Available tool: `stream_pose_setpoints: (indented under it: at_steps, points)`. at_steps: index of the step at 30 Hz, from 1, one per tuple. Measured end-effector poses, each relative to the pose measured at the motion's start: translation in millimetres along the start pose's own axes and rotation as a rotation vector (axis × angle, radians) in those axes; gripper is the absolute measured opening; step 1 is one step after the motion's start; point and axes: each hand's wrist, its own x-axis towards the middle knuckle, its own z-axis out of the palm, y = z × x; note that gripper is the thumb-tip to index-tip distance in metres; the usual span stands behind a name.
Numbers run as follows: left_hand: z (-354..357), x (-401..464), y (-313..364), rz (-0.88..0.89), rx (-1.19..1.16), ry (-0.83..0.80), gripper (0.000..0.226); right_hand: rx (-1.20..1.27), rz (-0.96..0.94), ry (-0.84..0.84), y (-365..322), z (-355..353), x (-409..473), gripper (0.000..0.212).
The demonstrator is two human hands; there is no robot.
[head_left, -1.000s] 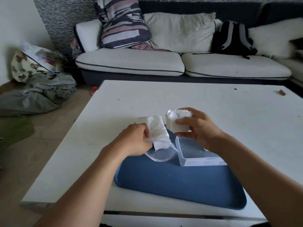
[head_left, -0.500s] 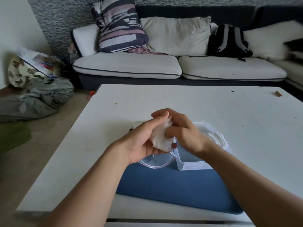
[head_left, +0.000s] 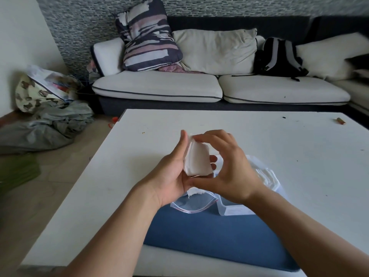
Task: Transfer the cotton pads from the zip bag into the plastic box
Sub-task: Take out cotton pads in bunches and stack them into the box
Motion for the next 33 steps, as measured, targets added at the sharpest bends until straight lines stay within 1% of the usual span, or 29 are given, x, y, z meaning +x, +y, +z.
stream_pose_setpoints:
  at_steps: [2,4,6,8,9,13,15,18,21,22,26,28,30,33]
  points:
    - [0,0,1,0.001,0.006,-0.013,0.077,0.018,0.007,0.036,0,1,0,0.071]
    - [-1,-1,2,0.024,0.033,-0.017,0.071,0.01,0.013,0.064,1,1,0,0.069]
    - [-2,-2,2,0.049,0.057,-0.018,0.065,0.009,0.011,0.06,1,1,0,0.07]
    - [-1,-4,3,0.06,0.056,-0.025,0.063,0.072,0.036,0.039,1,0,-1,0.071]
    - [-1,-4,3,0.062,0.053,-0.032,0.063,0.116,0.054,0.035,0,-1,0,0.068]
    - [0,-5,4,0.053,0.083,-0.052,0.063,0.192,0.095,0.083,3,-3,3,0.028]
    - [0,-5,3,0.036,0.117,-0.067,0.064,0.185,0.11,0.087,5,-3,4,0.019]
    - [4,-8,3,0.024,0.103,-0.096,0.06,0.184,0.124,0.09,7,-2,4,0.018]
    - [4,-10,3,0.035,0.099,-0.131,0.041,0.226,0.112,0.104,7,-4,5,0.017]
    - [2,-9,3,0.03,0.077,-0.133,0.038,0.244,0.119,0.113,7,-5,5,0.016]
    - [-3,-7,5,0.01,-0.062,-0.214,0.036,0.424,0.205,0.108,6,-7,5,0.006]
    - [-2,-8,6,0.011,-0.078,-0.237,0.039,0.513,0.221,0.1,6,-8,5,0.01]
    - [-2,-7,6,0.003,-0.093,-0.224,0.046,0.572,0.245,0.094,6,-9,5,0.014]
    - [-2,-8,6,-0.003,-0.092,-0.21,0.051,0.591,0.285,0.101,5,-11,6,0.011]
